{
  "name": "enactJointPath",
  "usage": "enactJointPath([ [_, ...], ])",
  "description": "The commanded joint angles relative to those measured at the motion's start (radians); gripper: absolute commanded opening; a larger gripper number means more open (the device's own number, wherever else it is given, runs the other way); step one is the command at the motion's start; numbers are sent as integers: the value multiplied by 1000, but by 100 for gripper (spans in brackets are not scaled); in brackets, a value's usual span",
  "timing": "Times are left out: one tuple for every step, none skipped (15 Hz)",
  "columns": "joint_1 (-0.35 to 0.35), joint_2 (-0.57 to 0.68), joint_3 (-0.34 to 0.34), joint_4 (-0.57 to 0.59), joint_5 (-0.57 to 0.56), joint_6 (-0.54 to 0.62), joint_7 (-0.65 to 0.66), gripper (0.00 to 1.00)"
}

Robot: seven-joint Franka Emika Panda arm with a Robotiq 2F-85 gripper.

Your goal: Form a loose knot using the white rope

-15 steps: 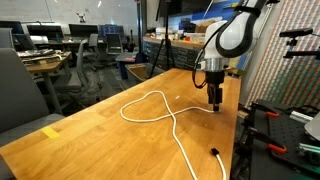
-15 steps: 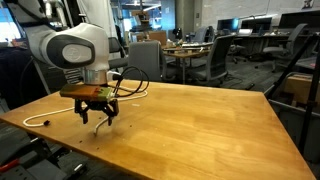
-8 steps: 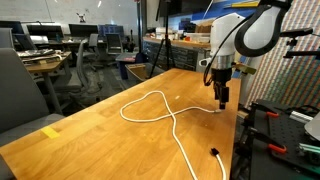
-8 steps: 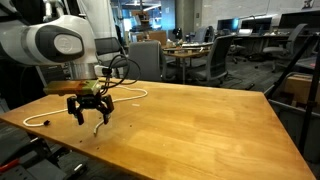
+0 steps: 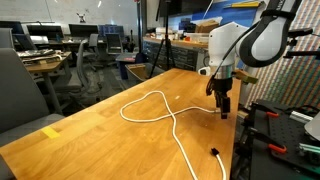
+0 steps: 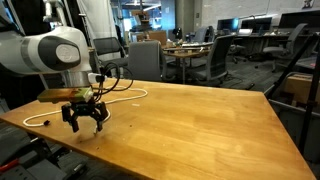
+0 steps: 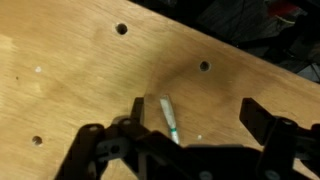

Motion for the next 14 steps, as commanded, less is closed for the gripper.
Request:
enactJointPath([
  [11,70,-22,21,-5,63,12,73],
  [15,79,-27,24,-8,77,13,65],
  [16,78,-30,26,-8,80,13,58],
  [15,71,-30,26,-8,83,11,49],
  [19,67,-35,28,-13,83,15,43],
  [22,62,-39,30,-17,84,18,36],
  [23,59,-41,31,-19,85,18,27],
  [25,56,-42,34,-20,86,17,20],
  [29,56,-46,38,-25,84,22,11],
  [33,56,-48,44,-28,83,25,4],
  [30,53,-41,48,-20,83,15,0],
  [17,39,-22,49,2,96,-6,0],
  [8,22,-8,49,16,113,-21,4],
  [-10,-10,16,49,37,147,-49,3],
])
